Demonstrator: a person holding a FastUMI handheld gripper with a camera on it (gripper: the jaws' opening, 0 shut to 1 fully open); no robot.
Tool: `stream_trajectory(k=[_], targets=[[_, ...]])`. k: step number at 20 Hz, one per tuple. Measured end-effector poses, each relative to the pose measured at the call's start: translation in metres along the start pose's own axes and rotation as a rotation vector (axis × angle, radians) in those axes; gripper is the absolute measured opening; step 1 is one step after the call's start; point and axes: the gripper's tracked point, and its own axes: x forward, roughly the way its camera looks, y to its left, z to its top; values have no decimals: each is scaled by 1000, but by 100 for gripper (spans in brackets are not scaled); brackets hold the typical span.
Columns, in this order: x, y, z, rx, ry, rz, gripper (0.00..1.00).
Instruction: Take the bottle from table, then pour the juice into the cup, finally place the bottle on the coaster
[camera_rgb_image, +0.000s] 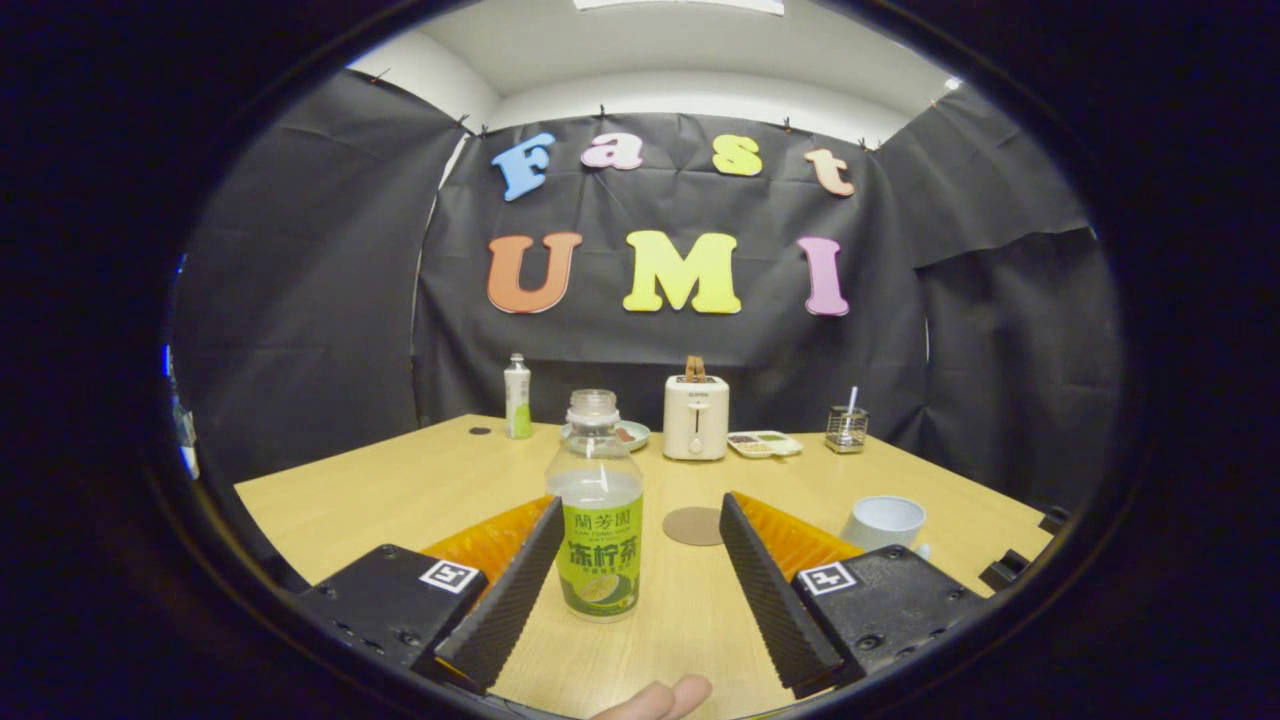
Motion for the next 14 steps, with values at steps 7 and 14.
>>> stream_trajectory(k=[7, 14], targets=[[35, 32, -28, 21, 6, 71, 100], [65, 41, -19, 13, 18, 29, 100]])
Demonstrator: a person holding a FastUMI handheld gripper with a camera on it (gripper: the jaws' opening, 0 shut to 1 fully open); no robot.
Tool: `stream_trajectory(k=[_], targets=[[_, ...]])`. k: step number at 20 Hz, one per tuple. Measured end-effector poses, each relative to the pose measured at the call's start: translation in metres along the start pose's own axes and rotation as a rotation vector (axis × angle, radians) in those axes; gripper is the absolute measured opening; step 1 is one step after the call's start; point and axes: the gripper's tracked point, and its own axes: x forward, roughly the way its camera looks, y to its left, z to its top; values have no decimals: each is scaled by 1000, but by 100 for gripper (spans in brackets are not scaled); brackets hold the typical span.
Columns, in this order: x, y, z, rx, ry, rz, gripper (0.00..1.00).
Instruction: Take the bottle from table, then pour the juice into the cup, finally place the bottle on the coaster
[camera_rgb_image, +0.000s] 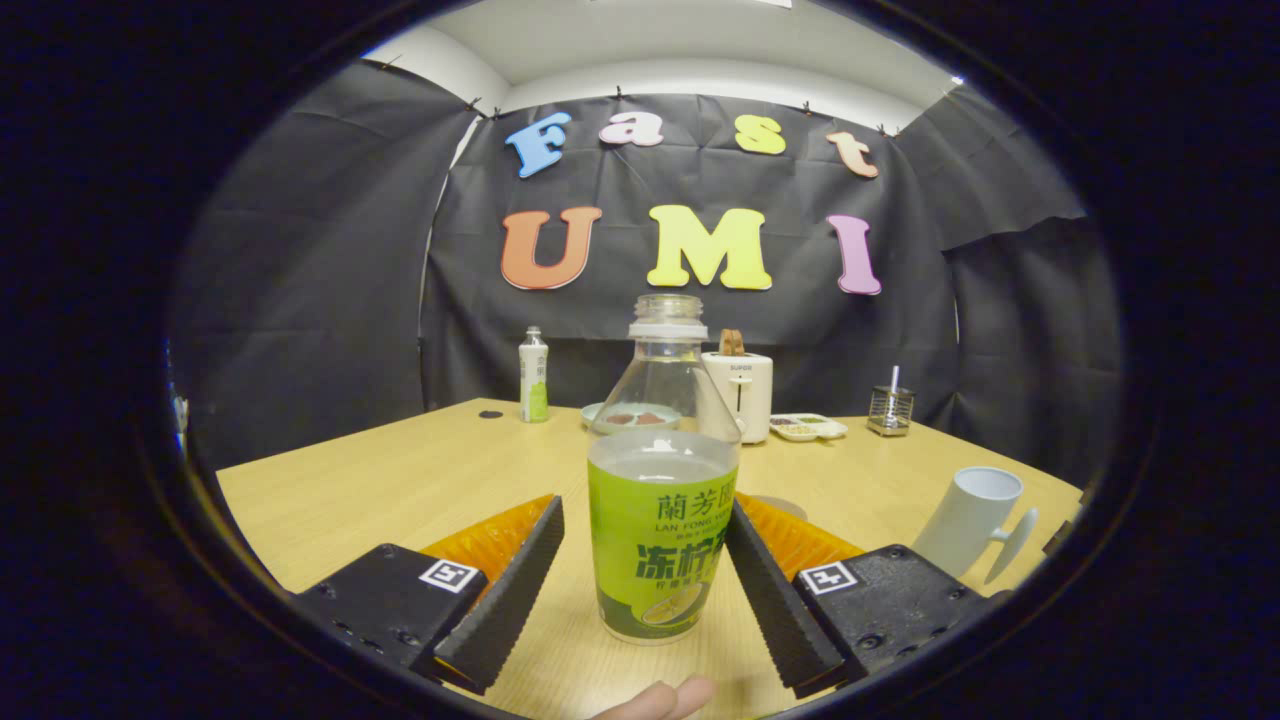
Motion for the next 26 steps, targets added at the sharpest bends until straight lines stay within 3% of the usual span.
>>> stream_trajectory(k=[5, 10, 14, 19, 26], targets=[[14, -1, 11, 75, -19, -32, 100], [-1, -2, 16, 148, 11, -23, 80], [-16, 12, 41, 309, -53, 101, 79], [-21, -13, 50, 436, -19, 46, 79], [-27, -37, 70, 677, 17, 56, 79]])
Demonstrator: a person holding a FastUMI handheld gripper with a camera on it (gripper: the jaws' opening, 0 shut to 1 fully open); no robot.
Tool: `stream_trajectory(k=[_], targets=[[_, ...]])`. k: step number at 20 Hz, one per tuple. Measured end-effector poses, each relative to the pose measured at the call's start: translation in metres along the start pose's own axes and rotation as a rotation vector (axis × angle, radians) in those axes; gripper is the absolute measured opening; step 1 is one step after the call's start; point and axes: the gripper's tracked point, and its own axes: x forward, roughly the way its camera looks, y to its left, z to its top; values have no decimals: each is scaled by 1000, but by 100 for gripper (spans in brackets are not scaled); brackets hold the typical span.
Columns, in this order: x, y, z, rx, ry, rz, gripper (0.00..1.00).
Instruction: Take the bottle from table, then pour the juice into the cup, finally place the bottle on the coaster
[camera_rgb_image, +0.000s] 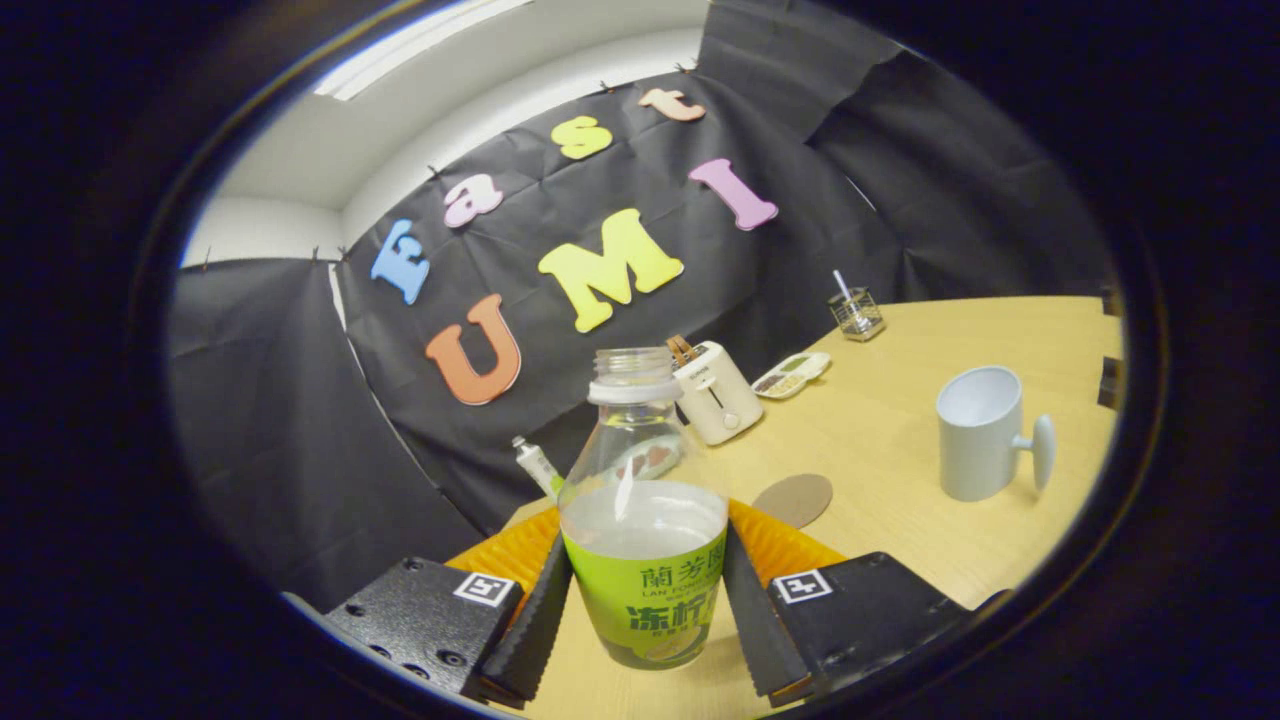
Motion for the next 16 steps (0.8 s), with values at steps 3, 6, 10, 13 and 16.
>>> stream_trajectory(k=[3, 6, 10, 13, 16], targets=[[1, -4, 10, 130, 26, 20, 79], [5, -5, 17, 305, 47, 88, 79], [4, -16, 25, 479, 65, 128, 79], [10, -18, 35, 570, 62, 155, 79], [10, -27, 43, 665, 45, 160, 78]])
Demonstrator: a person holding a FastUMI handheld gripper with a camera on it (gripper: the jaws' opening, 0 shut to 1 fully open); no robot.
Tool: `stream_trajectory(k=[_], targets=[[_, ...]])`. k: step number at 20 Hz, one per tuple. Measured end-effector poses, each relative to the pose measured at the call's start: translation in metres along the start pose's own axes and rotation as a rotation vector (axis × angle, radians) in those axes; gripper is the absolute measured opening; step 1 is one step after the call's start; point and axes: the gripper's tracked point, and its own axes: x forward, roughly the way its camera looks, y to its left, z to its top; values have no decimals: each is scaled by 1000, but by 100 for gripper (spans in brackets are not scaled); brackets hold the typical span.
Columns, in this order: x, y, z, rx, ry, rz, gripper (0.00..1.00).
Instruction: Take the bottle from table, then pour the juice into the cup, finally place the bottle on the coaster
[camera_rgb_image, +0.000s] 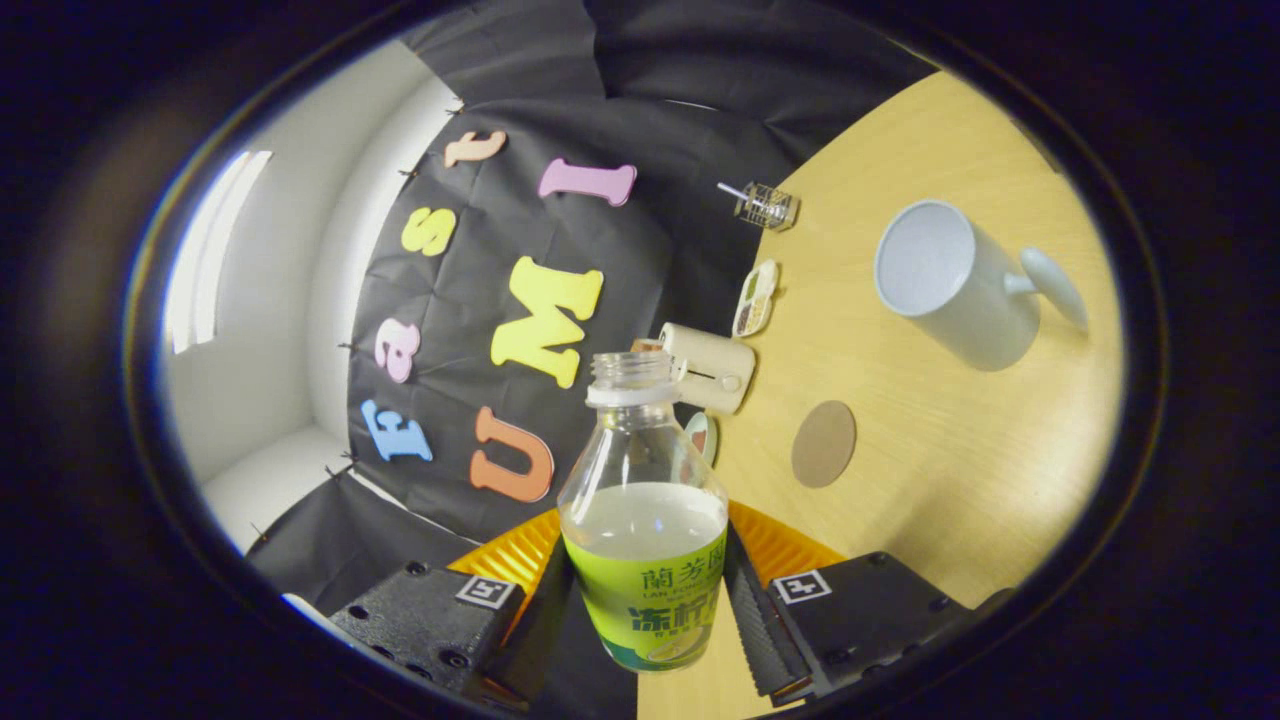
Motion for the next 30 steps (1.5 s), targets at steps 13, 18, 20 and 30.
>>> stream_trajectory(k=[13, 18, 20, 30], targets=[[5, -17, 26, 372, -23, 85, 78], [3, -18, 41, 493, -57, 123, 78], [3, -18, 45, 525, -63, 128, 78], [6, -21, 61, 647, -79, 144, 78]])
